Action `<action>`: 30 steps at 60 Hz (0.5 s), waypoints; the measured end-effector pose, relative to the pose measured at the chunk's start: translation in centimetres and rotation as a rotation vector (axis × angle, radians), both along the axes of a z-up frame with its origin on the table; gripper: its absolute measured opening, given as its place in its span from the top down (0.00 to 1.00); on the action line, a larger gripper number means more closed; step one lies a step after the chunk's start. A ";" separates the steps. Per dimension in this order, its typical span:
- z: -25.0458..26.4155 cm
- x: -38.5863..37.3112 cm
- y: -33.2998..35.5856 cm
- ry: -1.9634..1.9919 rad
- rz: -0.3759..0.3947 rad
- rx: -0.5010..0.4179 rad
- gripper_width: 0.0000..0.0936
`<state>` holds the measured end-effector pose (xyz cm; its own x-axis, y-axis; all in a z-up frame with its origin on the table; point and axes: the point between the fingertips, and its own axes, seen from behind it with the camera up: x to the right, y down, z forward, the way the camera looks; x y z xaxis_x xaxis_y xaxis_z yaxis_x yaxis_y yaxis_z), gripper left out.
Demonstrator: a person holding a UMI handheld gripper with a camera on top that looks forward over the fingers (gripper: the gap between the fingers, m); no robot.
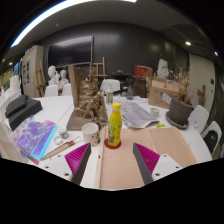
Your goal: Pour water
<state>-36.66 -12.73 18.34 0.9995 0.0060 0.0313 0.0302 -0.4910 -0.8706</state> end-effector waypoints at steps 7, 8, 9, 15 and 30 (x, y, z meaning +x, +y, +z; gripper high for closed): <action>3.0 -0.4 -6.1 -0.045 -0.044 -0.015 0.08; 3.3 -0.6 -6.8 -0.045 -0.048 -0.016 0.08; 3.7 -0.8 -7.5 -0.045 -0.049 -0.014 0.08; 5.6 -1.8 -10.9 -0.043 -0.050 -0.005 0.08; 7.3 -1.9 -14.7 -0.043 -0.083 -0.004 0.08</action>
<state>-38.57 -27.47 25.65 0.9943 -0.0770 0.0741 0.0261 -0.4971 -0.8673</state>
